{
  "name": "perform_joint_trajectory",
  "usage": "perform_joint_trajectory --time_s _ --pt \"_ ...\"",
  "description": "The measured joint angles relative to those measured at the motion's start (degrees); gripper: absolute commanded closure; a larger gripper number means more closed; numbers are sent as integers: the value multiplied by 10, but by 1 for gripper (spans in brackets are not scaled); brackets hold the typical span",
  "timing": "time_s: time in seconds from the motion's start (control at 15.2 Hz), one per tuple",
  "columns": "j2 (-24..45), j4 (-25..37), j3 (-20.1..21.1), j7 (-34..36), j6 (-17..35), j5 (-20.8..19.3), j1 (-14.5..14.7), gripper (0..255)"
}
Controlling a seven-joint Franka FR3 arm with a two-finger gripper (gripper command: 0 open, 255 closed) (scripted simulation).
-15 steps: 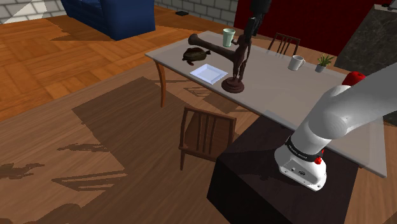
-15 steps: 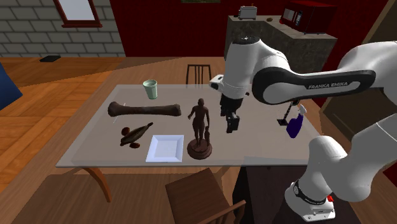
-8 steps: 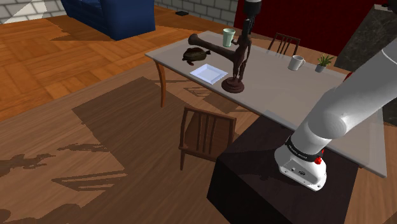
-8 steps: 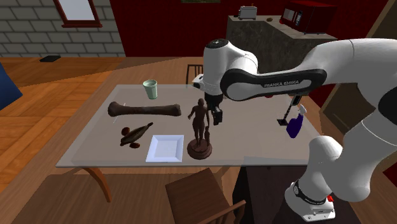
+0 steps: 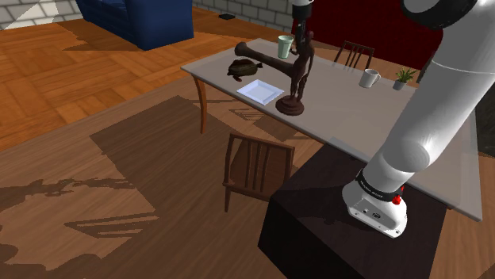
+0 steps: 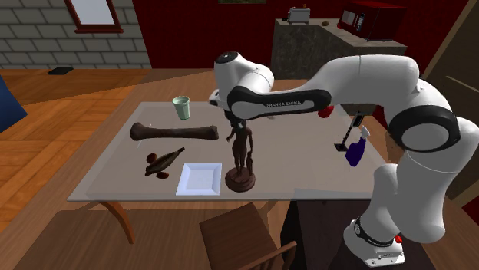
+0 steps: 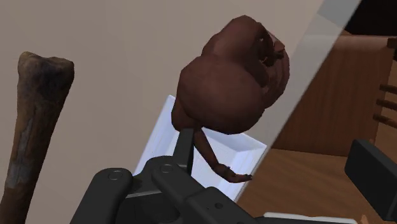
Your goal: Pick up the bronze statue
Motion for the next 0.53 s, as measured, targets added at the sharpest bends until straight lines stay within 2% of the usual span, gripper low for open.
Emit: perform_joint_trajectory --time_s 0.2,0.53 --pt "65 69 -3 -36 -10 2 -11 0" --pt "79 56 -3 -40 17 2 -14 0"
